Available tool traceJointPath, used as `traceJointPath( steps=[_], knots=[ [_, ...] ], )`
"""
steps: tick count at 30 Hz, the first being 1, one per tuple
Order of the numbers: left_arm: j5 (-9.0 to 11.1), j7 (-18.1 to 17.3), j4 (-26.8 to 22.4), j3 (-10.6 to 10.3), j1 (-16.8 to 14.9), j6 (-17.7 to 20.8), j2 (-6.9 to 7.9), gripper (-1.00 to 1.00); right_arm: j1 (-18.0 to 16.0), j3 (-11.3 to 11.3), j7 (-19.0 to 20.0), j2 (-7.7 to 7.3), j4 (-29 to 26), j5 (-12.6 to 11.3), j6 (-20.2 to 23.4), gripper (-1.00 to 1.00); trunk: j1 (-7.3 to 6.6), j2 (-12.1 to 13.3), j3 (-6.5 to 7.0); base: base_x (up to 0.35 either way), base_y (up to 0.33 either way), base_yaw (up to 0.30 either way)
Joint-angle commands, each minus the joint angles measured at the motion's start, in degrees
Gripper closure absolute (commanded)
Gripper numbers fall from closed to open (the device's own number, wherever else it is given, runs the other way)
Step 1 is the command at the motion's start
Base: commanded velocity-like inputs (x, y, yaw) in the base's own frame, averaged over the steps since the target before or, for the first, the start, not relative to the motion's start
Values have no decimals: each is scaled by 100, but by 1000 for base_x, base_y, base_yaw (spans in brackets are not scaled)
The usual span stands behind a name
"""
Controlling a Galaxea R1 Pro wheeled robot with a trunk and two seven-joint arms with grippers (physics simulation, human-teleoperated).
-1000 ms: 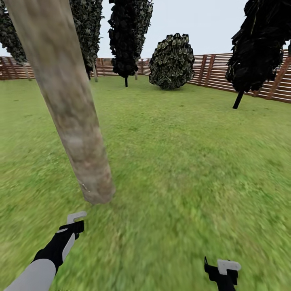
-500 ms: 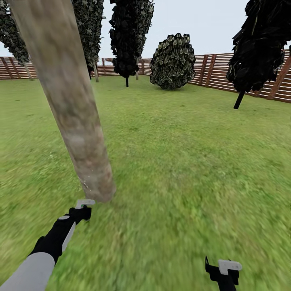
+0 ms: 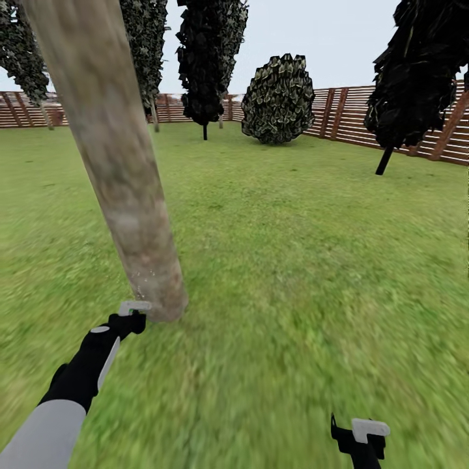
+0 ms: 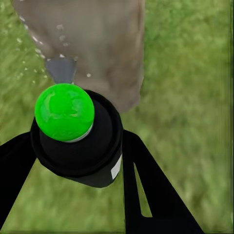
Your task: In the garden, pick up the pesticide atomizer on the floor and spray pesticide onto both trees until each tree trunk is fully covered.
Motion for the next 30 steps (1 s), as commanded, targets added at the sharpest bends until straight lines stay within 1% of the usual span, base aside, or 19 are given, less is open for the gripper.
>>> traceJointPath(
  steps=[1,4,6,8,10,11,12,14,15,17,18,19,20,21,23,24,26,28,30],
  knots=[
    [-6,0,-10,-11,-1,4,0,100,0,0,0,0,0,0,0,-100,0,0,0,-197,0,0],
    [-15,-1,-16,-39,-12,53,12,100,0,0,0,0,0,-1,0,-100,0,0,0,-86,0,0],
    [-7,-1,-11,-5,-69,323,83,100,0,0,0,0,0,0,0,-100,0,0,0,-10,0,0],
    [-17,-1,-10,8,-86,479,140,100,0,0,0,0,0,-1,0,-100,0,0,0,-4,0,0],
    [-13,-1,25,16,-276,602,398,100,0,0,0,0,0,0,0,-100,0,0,0,-1,0,0],
    [0,-1,32,17,-318,615,470,100,0,0,0,0,0,-2,0,-100,0,0,0,0,0,0],
    [3,-4,11,-1,-324,624,498,100,0,0,0,0,0,0,0,-100,0,0,0,0,0,0],
    [4,-5,-7,-30,-314,628,468,100,0,0,0,0,0,0,0,-100,0,0,0,0,0,0],
    [10,-8,-12,-84,-311,629,408,100,0,0,0,0,0,0,0,-100,0,0,0,0,0,0],
    [2,-7,-22,-326,-324,631,213,100,0,0,0,0,0,0,0,-100,0,0,0,0,0,0],
    [8,-8,-66,-388,-337,641,174,100,0,0,0,0,0,0,0,-100,0,0,0,0,0,0],
    [12,-9,-109,-410,-345,679,175,100,0,0,0,0,0,0,0,-100,0,0,0,0,0,0],
    [23,-50,-170,-408,-361,823,201,100,0,0,0,0,0,0,0,-100,0,0,0,0,0,0],
    [18,-148,-190,-368,-370,919,233,100,0,0,0,0,0,0,0,-100,0,0,0,0,0,0],
    [25,-431,-211,-200,-414,1002,437,100,0,0,0,0,0,0,0,-100,0,0,0,0,0,0],
    [26,-595,-223,-129,-433,1021,515,100,0,0,0,0,0,0,0,-100,0,0,0,0,0,0],
    [23,-688,-329,-107,-429,1036,526,100,0,0,0,0,0,0,0,-100,0,0,0,-135,0,0],
    [12,-713,-558,-112,-409,1048,496,100,0,0,0,0,0,0,0,-100,0,0,0,-266,0,0],
    [7,-721,-679,-124,-433,1112,464,100,0,0,0,0,0,0,0,-100,0,0,0,-132,0,0]
  ],
)
